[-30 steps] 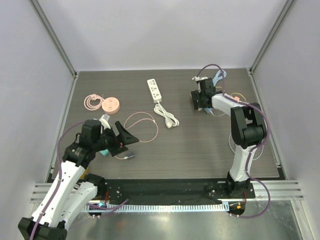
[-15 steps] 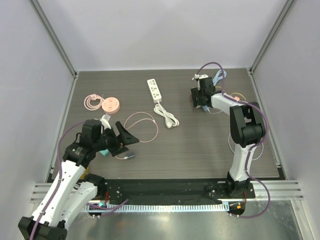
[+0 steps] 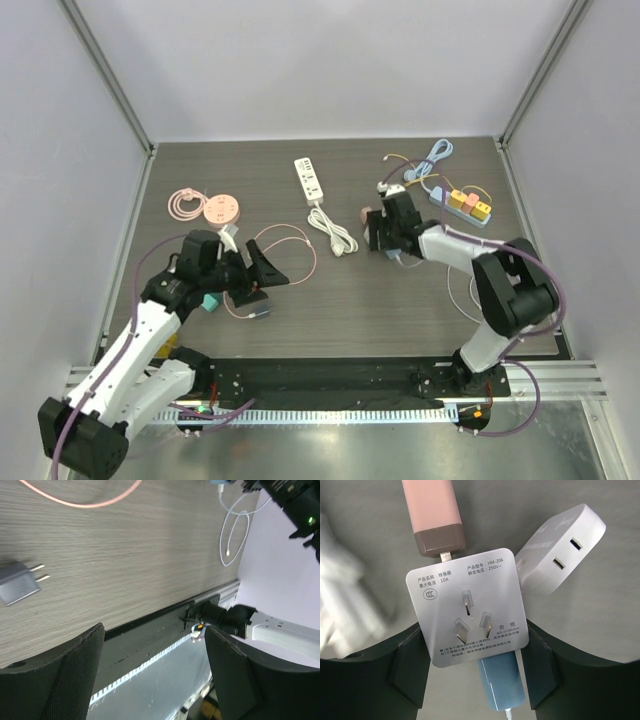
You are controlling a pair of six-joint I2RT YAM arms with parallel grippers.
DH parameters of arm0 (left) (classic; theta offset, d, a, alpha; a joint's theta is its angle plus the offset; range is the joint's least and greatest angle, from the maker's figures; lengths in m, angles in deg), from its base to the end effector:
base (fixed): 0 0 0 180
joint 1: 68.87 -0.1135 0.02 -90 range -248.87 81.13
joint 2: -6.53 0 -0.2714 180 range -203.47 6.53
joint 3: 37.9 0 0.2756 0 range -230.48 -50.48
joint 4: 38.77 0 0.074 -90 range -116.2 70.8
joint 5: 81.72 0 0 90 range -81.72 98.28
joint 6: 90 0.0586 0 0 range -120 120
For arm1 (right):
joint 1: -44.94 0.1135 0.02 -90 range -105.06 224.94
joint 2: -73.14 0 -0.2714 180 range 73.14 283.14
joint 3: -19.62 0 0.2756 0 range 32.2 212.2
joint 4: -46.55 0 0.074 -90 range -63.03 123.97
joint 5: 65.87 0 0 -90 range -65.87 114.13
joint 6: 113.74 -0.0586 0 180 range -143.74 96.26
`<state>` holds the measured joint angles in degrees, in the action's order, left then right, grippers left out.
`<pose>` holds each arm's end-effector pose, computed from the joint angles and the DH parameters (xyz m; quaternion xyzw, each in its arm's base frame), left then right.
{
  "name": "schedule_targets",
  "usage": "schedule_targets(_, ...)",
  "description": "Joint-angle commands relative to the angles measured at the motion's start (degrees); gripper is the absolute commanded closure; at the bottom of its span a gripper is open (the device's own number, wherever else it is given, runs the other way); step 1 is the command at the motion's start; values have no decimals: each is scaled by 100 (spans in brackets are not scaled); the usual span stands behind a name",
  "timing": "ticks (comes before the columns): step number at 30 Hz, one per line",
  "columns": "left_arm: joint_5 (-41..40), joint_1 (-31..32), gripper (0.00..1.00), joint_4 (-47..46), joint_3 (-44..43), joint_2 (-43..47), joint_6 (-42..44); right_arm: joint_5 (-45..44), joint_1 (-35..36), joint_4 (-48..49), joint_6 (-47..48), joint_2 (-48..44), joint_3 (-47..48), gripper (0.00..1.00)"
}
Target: Pull the plug off the socket
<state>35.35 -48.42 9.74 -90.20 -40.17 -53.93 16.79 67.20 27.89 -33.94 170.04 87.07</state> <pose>0.1786 -0.0951 0.2520 -0.1672 0.8804 -0.4057 0.1797 0.3553 0.1373 0.1491 -0.0752 0.9293 0.0423 0.3592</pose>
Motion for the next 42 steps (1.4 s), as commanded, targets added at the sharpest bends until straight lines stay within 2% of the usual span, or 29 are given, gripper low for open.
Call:
schedule_targets(1,-8,432,20,-720,-316,-304,-65,-214,594,20,-615,-715,-652,99)
schedule_targets(5,-649,1494,23,-1325,-475,-1067,-39,-401,1094,-551,-1054,-1409,-1336,99)
schedule_targets(8,-984,1839,29,-1783,-501,-1525,-12,-287,1271,-622,-1546,-2077,-1881,99)
schedule_targets(10,-976,1858,33,-2379,-291,-1842,-178,-190,1359,-613,-1757,-2533,-2277,99)
schedule_targets(12,-836,1866,34,-3150,-141,-2148,-380,-190,1404,-622,-1880,-2851,-2498,99)
schedule_targets(14,-572,1866,33,-3505,-158,-2474,-469,72,1421,-465,-2021,-3236,-2752,99)
schedule_targets(17,-160,1901,24,-3936,-544,-3204,-539,284,1430,-306,-2057,-3528,-2973,99)
schedule_targets(21,-61,1963,24,-4182,-993,-3907,-618,390,1439,-147,-2013,-3556,-3079,99)
schedule_targets(26,-184,1989,25,-4745,-1055,-4469,-978,513,1430,-16,-1969,-3634,-3166,99)
schedule_targets(32,202,2060,24,-5210,-1459,-5366,-1233,566,1421,64,-1951,-3740,-3220,99)
schedule_targets(42,18,2288,24,-5747,-1793,-6105,-1278,610,1430,108,-1933,-3679,-3211,99)
